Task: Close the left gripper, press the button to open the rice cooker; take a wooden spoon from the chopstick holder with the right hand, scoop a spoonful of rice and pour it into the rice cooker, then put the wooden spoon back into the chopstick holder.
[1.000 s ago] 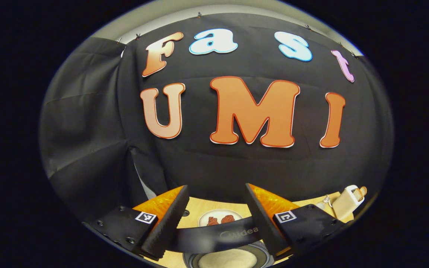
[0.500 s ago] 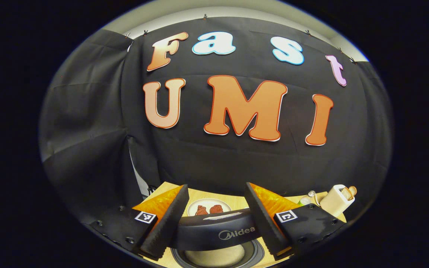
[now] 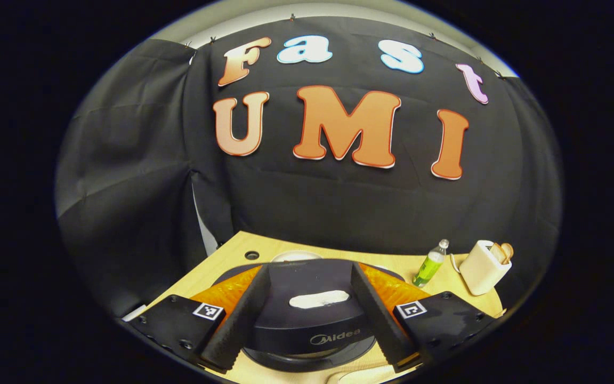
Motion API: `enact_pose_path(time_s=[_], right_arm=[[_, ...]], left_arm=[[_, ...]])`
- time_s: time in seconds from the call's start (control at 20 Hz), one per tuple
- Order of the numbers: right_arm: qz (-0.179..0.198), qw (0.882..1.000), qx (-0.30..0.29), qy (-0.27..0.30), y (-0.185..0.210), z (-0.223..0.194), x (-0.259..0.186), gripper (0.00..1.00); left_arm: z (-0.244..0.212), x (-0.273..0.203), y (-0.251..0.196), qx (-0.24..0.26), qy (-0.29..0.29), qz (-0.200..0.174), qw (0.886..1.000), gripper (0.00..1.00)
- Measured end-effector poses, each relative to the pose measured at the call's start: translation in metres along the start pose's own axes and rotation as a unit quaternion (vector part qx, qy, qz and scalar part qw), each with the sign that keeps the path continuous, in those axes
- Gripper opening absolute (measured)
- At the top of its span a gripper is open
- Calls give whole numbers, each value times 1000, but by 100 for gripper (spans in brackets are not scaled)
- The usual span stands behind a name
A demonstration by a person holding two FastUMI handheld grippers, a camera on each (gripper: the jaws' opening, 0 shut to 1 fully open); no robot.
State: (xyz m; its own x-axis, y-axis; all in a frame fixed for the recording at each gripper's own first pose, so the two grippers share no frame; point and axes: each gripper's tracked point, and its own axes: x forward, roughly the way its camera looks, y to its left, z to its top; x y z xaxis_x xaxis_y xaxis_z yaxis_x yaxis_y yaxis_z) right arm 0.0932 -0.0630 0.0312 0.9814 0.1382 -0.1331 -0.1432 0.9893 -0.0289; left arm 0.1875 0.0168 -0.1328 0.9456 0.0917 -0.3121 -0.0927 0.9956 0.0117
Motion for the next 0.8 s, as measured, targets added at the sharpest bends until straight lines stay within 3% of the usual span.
enact_pose_path(time_s=[0.45, 0.65, 0.75, 0.8], right_arm=[[2, 1000, 3, 8, -12, -5, -5, 95], [2, 1000, 4, 11, -15, -9, -7, 95], [2, 1000, 5, 17, -15, -12, -9, 95], [2, 1000, 5, 18, -16, -14, -9, 95]], left_arm=[[-64, -5, -3, 41, 24, 5, 999, 96], [-93, -4, -4, 54, 47, 9, 997, 100], [-87, -4, -3, 54, 29, 19, 998, 96], [-93, -8, -4, 55, 32, 20, 998, 100]])
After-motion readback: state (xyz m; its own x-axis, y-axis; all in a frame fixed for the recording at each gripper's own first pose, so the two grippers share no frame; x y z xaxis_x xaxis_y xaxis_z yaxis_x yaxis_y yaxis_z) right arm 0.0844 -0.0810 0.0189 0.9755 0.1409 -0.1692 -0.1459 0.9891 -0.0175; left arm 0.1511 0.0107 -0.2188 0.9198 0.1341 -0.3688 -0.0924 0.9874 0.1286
